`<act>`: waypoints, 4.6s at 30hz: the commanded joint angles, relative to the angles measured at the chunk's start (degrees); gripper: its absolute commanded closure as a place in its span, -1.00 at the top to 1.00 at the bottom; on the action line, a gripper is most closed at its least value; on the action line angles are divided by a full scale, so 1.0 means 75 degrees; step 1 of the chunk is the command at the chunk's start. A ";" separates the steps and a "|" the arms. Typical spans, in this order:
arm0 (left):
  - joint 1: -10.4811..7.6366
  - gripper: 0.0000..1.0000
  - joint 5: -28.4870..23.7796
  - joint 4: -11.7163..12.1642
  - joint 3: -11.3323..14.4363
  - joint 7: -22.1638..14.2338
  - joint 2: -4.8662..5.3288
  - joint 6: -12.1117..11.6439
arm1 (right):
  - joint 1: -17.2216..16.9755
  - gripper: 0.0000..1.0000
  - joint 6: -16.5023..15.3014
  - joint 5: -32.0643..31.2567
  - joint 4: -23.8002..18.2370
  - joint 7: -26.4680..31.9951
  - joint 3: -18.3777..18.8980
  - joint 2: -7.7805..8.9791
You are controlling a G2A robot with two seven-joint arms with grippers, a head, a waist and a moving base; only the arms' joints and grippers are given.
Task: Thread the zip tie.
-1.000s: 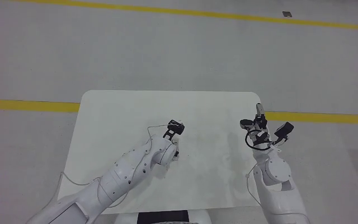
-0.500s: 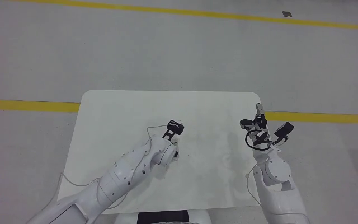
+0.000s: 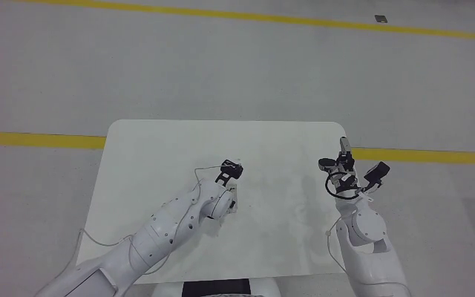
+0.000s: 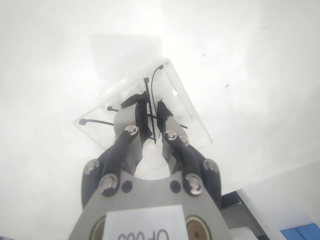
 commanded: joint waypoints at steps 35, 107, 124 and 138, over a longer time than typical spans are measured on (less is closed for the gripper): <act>0.0321 -0.46 0.0339 -0.0620 -0.0191 -0.0238 0.0143 -0.0003 | 0.0000 1.00 0.0000 0.0000 0.0000 0.0000 0.0000 0.0000; 0.0519 -0.36 0.0396 -0.0946 -0.0367 -0.0049 0.0224 -0.0102 | 0.0000 1.00 0.0000 0.0000 0.0000 0.0000 0.0000 0.0000; 0.0189 -0.74 0.0168 -0.0353 -0.0065 -0.0134 0.0085 -0.0139 | 0.0000 1.00 0.0000 0.0000 0.0000 0.0000 0.0000 0.0000; 0.0148 -0.82 0.0339 -0.0418 0.0038 -0.0485 0.0079 -0.0072 | 0.0000 1.00 0.0000 0.0000 0.0000 0.0000 0.0000 0.0000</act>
